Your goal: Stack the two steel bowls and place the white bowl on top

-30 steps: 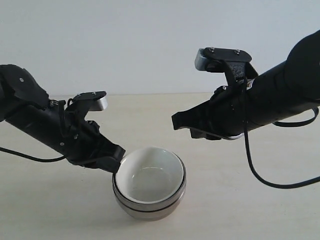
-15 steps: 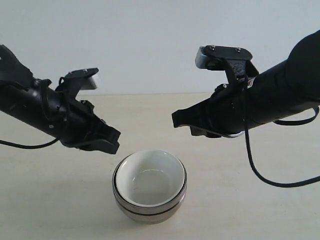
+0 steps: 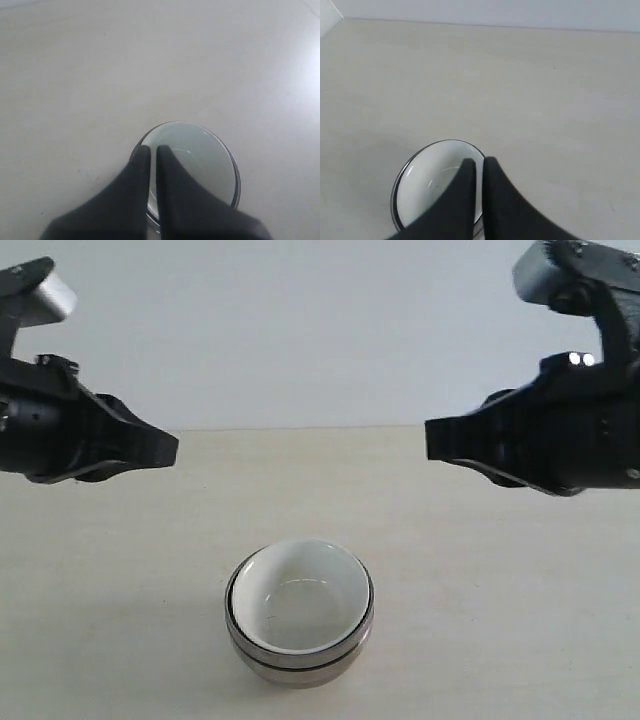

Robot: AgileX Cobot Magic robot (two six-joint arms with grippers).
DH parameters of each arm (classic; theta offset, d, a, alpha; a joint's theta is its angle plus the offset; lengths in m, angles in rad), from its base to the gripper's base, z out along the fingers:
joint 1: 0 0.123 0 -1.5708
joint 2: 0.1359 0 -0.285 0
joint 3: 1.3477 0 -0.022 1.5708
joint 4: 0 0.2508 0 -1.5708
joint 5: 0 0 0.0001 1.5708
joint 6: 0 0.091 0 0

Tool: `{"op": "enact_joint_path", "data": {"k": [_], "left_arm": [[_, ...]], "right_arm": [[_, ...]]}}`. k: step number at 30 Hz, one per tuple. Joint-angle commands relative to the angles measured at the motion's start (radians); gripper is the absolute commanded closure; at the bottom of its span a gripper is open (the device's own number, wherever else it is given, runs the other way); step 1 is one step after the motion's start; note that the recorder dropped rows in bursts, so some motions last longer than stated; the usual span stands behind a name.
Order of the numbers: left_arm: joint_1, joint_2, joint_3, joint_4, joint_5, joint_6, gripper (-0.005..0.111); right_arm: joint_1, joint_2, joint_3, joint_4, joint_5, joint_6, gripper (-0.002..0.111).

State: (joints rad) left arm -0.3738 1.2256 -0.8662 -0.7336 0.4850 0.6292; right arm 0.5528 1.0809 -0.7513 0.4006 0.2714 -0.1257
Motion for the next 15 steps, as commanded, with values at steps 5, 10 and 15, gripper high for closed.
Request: {"op": "enact_joint_path", "data": {"k": [5,10,15], "left_arm": [[0.003,-0.274,0.203,-0.191,-0.127,0.088,0.103],[0.003,-0.434,0.335,-0.235,-0.189,0.133,0.103],[0.003,-0.554,0.443,-0.302,-0.243,0.133,0.103]], "right_arm": [[-0.003,-0.304,0.219,0.019,-0.170,0.079,0.108],[-0.003,-0.465,0.370,0.019,-0.307,0.126,0.108],[-0.003,-0.591,0.475,0.019,-0.357,0.139,0.108]]}}
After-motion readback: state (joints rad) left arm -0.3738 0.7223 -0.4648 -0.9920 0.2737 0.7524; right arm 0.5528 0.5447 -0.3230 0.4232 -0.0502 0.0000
